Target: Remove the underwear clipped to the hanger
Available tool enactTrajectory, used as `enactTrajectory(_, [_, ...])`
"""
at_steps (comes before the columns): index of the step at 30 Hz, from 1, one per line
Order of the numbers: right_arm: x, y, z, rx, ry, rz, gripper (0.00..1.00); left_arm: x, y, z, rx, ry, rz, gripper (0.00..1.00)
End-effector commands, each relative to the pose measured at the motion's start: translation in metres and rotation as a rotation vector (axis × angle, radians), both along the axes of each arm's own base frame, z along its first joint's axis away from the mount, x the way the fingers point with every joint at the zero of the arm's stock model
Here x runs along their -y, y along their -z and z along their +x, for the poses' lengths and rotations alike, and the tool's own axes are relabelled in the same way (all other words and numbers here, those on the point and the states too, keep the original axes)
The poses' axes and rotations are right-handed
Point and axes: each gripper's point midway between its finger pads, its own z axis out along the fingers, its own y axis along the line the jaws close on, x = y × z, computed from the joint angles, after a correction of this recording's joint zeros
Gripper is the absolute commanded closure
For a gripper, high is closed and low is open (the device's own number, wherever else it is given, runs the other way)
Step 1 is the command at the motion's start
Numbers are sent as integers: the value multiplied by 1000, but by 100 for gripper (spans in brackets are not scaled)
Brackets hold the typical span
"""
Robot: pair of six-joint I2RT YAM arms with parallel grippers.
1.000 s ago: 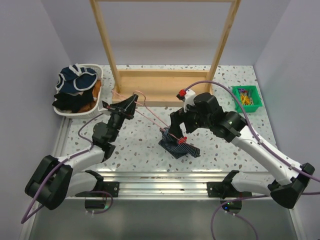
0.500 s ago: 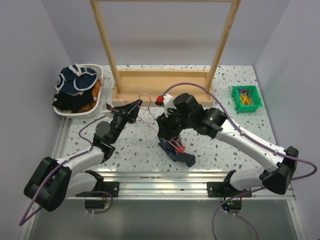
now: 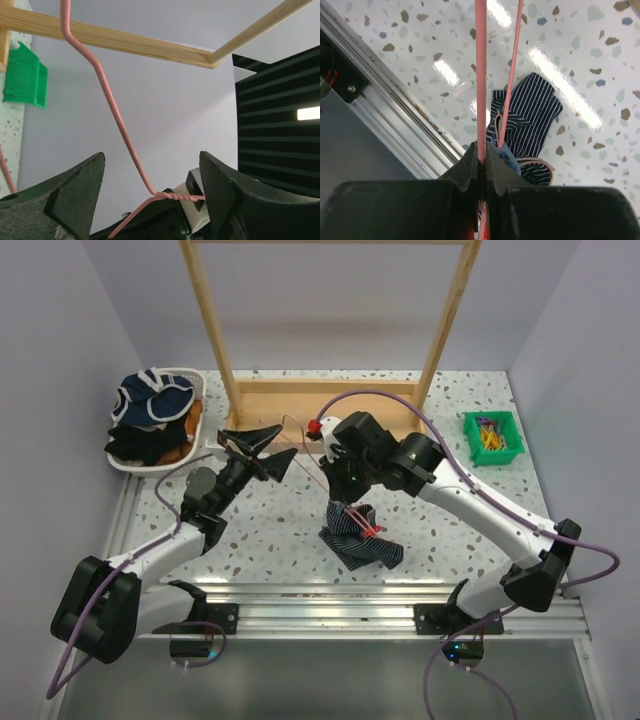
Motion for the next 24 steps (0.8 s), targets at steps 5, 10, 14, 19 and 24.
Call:
enactTrajectory(5, [47, -5, 4, -19, 156, -228, 100, -9, -8, 2, 121, 44, 150, 0])
enactTrajectory(10, [74, -21, 16, -1, 311, -387, 100, -8, 4, 17, 142, 44, 474, 0])
enactTrajectory(14, [74, -18, 26, 0, 346, -457, 100, -9, -13, 25, 202, 53, 694, 0])
enactTrajectory(19, [62, -14, 26, -38, 361, -422, 100, -11, 10, 16, 215, 124, 873, 0])
enactTrajectory(24, [62, -7, 22, -94, 331, -461, 100, -26, 54, 3, 107, 154, 1001, 0])
